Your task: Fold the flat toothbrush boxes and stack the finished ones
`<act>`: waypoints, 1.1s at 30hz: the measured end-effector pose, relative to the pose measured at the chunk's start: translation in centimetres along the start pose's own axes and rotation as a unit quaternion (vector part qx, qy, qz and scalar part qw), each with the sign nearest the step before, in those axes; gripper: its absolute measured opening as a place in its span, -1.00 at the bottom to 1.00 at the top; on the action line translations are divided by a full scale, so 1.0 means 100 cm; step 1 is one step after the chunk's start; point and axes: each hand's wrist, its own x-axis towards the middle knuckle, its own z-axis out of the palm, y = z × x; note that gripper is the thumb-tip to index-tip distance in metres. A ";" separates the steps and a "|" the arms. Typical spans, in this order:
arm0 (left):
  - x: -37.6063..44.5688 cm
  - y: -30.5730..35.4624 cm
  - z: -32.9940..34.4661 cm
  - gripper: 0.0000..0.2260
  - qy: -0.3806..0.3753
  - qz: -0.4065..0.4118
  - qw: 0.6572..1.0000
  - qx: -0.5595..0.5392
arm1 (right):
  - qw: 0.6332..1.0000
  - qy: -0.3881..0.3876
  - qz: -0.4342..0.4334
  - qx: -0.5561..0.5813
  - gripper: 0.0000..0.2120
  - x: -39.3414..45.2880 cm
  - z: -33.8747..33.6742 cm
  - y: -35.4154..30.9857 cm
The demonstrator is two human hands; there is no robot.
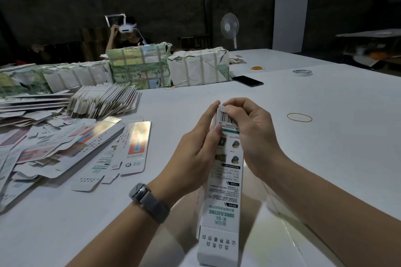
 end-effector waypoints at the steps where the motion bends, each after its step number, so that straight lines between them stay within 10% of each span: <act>1: 0.000 0.001 0.000 -0.59 -0.002 0.003 1.000 -0.002 | 1.000 0.000 -0.001 -0.003 -0.65 0.000 0.000 0.000; 33: 0.003 -0.005 -0.010 -0.75 0.084 0.016 0.996 -0.037 | 0.998 -0.060 -0.021 -0.006 -0.72 0.004 -0.006 0.010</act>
